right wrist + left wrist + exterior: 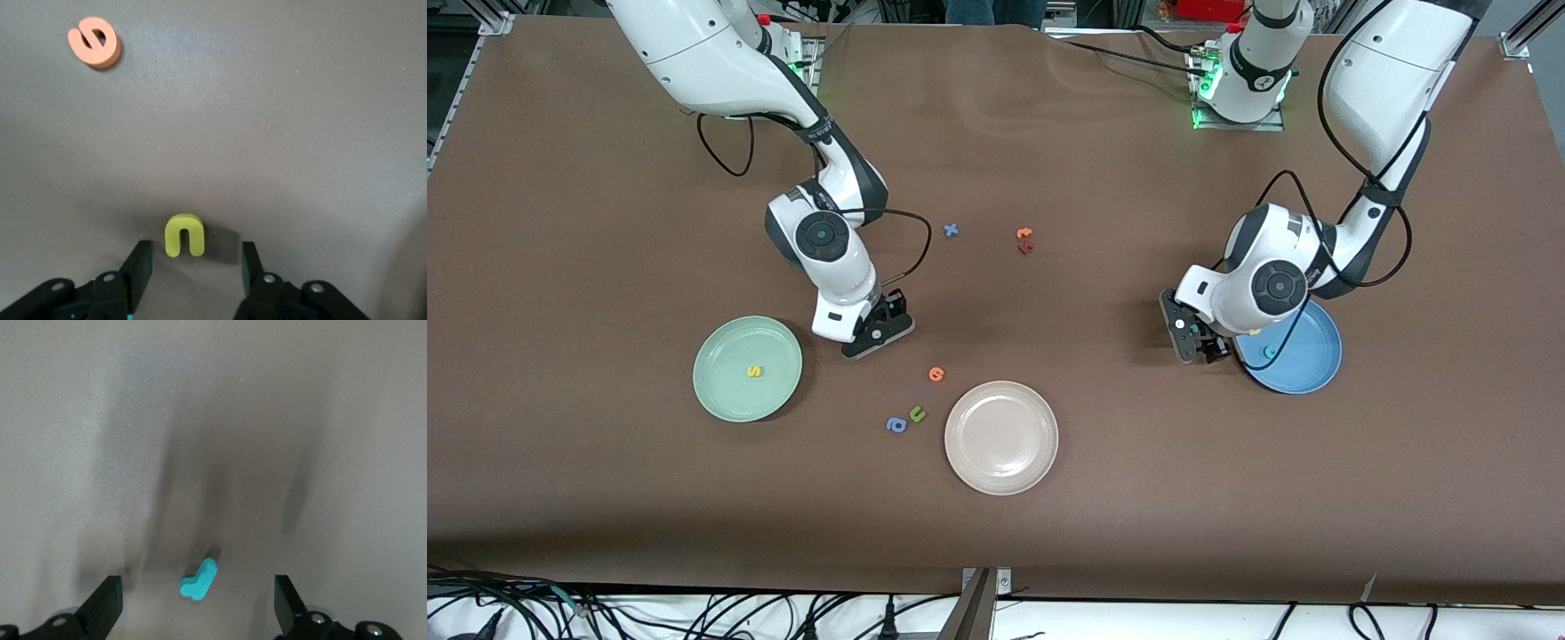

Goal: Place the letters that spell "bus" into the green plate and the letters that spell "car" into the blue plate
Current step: 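Grasp the cyan L with the left gripper while the right gripper lifts the u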

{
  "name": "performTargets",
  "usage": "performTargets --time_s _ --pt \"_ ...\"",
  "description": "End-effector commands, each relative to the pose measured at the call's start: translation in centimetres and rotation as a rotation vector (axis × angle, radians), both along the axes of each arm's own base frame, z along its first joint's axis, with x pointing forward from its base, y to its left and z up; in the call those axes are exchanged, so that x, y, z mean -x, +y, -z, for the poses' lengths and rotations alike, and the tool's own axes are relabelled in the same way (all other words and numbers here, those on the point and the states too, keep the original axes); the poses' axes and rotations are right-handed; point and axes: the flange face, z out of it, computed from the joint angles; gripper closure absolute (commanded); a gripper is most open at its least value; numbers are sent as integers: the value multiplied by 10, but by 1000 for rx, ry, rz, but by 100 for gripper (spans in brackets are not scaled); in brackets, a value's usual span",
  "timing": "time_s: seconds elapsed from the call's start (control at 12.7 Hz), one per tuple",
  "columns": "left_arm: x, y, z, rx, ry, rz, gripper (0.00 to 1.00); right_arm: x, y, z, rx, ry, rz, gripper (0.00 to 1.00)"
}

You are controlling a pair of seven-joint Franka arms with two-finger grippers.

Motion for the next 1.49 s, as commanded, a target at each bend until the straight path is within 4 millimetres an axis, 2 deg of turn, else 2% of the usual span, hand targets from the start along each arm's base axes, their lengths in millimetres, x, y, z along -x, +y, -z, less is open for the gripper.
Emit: performTargets --time_s 0.0,0.24,0.31,0.39,0.47,0.55,0.79,1.02,1.1,1.26,1.42 --pt "6 0 -8 -29 -23 41 1 6 -5 -3 2 -15 -18 38" --pt "12 -1 -1 -27 -22 46 5 6 -5 -1 2 -13 -18 38" --pt "14 -1 1 -19 -35 47 9 7 -5 -1 1 -13 -19 43" --pt "16 -2 5 -15 -38 51 27 6 -5 -1 1 -14 -18 52" --pt "16 -2 6 -15 -38 49 44 7 -5 -1 1 -13 -20 56" --pt "16 -2 6 -13 -39 47 50 6 -5 0 2 -13 -18 57" --pt "16 -2 5 -14 -40 46 77 5 -6 5 -14 -25 -4 57" --pt "14 -1 1 -17 -44 46 86 3 -7 9 -42 -36 42 57" --pt "11 0 -6 -18 -50 44 86 2 -6 8 -46 -36 56 57" --pt "6 0 -31 -34 -64 44 86 2 -6 8 -46 -36 62 57" --pt "-2 6 -64 -66 -55 36 86 2 -7 9 -46 -36 63 57"
